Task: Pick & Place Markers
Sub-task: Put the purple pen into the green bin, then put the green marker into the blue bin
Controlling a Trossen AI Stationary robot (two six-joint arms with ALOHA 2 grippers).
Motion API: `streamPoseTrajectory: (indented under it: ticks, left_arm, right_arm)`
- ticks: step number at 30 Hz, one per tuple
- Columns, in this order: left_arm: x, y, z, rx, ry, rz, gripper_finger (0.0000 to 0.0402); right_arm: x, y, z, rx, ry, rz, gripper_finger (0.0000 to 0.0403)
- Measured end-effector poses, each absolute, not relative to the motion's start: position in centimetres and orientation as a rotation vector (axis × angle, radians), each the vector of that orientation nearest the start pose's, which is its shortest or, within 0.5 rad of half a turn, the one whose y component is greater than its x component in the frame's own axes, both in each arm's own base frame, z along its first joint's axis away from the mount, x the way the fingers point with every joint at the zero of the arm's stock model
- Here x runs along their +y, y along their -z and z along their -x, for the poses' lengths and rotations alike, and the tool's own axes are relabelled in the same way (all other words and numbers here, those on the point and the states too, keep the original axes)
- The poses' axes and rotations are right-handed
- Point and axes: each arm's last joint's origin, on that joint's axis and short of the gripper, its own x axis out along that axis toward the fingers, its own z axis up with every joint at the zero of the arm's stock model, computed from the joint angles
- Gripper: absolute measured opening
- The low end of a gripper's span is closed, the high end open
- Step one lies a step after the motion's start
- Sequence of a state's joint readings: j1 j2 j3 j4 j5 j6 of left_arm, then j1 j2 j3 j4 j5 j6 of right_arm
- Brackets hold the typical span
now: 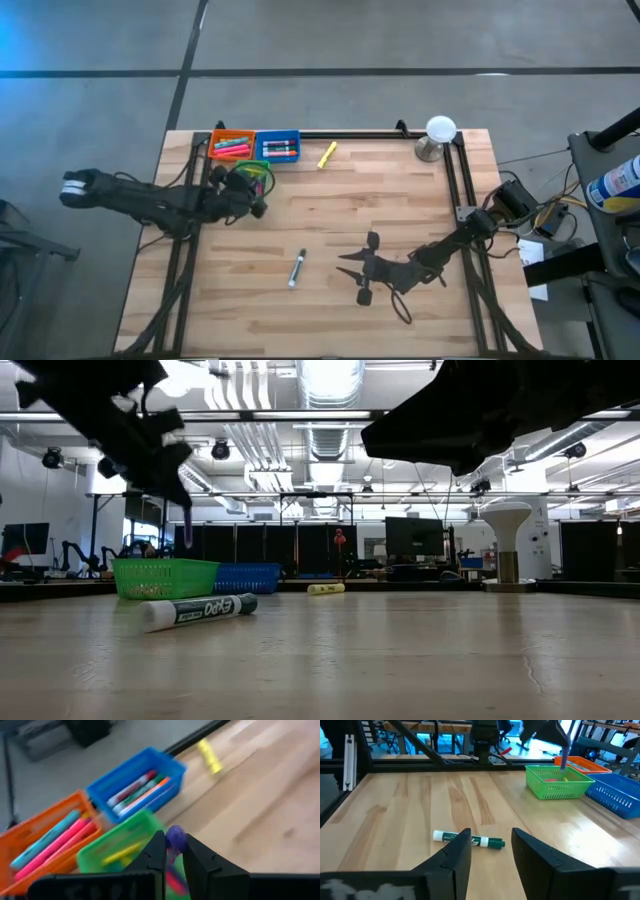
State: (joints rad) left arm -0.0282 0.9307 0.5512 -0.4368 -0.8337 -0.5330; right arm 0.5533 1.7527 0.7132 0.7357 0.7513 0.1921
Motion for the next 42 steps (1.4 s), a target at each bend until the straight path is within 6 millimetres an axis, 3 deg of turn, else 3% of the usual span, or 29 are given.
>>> streamPoseTrajectory:
  ticks: [6, 14, 25, 33, 37, 42]
  left_arm:
    - [3.9, -19.2, -16.2, 0.624, -1.035, 0.161, 0.0039]
    - [4.3, -18.4, -15.9, 0.639, -1.043, 0.189, 0.0059]
    - [4.4, -20.4, -16.7, 0.617, -1.002, 0.151, 0.0104]
    - [3.8, -21.8, -17.5, 0.671, -0.781, 0.197, 0.0105]
    - [2.7, -23.1, -18.3, 0.644, -0.665, 0.219, 0.0101]
    - [-0.3, -23.5, -19.3, 0.642, -0.519, 0.245, 0.0091]
  right_arm:
    - [15.6, -15.6, -29.0, 0.222, 0.218, -0.005, 0.0137]
    - [15.6, -15.6, -29.0, 0.222, 0.219, -0.005, 0.0137]
    - [15.6, -15.6, -29.0, 0.222, 0.219, -0.004, 0.0137]
    - [15.6, -15.5, -29.0, 0.223, 0.219, -0.003, 0.0137]
    - [15.5, -15.5, -28.9, 0.230, 0.220, 0.000, 0.0137]
    - [15.4, -15.1, -28.8, 0.256, 0.237, -0.008, 0.0137]
